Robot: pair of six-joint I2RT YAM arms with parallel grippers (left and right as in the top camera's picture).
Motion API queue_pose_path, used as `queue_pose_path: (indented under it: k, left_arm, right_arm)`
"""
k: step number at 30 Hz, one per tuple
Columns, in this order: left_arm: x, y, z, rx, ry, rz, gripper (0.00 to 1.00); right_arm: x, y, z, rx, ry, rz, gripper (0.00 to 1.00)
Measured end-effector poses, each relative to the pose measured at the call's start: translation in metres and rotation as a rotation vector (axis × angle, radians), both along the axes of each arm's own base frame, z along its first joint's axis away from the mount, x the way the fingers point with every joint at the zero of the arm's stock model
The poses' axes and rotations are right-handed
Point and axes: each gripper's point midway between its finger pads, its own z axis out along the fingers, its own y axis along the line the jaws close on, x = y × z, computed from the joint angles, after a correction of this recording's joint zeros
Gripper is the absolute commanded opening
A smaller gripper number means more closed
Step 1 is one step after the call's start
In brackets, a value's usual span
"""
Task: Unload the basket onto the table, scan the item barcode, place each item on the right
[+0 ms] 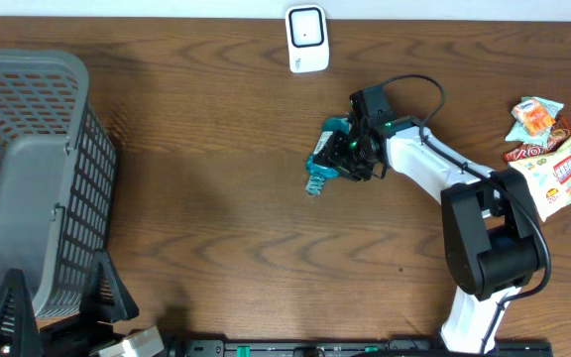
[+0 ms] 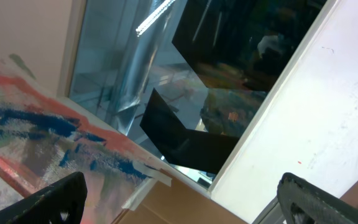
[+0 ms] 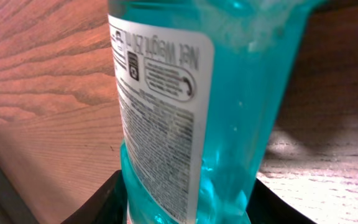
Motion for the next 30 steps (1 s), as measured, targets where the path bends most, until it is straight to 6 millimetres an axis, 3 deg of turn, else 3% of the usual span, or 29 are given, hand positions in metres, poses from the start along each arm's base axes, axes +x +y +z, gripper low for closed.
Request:
queue_pose_path:
  k: [6, 11, 19, 21, 26, 30]
  left_arm:
    - [0.000, 0.000, 0.000, 0.000, 0.000, 0.000, 0.98]
    - [0.000, 0.000, 0.000, 0.000, 0.000, 0.000, 0.98]
    - [0.000, 0.000, 0.000, 0.000, -0.001, 0.000, 0.98]
    - [0.000, 0.000, 0.000, 0.000, -0.001, 0.000, 0.98]
    - [0.000, 0.000, 0.000, 0.000, -0.002, 0.000, 0.98]
    - [0.000, 0.000, 0.000, 0.000, -0.002, 0.001, 0.98]
  right_arm:
    - [0.009, 0.003, 0.012, 0.005, -0.078, 0.055, 0.07]
    - [0.004, -0.001, 0.015, -0.035, -0.093, 0.154, 0.09]
    - [-0.007, -0.025, 0.020, -0.231, -0.126, 0.343, 0.07]
    - [-0.008, -0.025, 0.021, -0.277, -0.149, 0.389, 0.09]
    - [-0.011, -0.018, 0.022, -0.360, -0.193, 0.470, 0.24]
    - [-0.024, -0.011, 0.018, -0.425, -0.194, 0.558, 0.41]
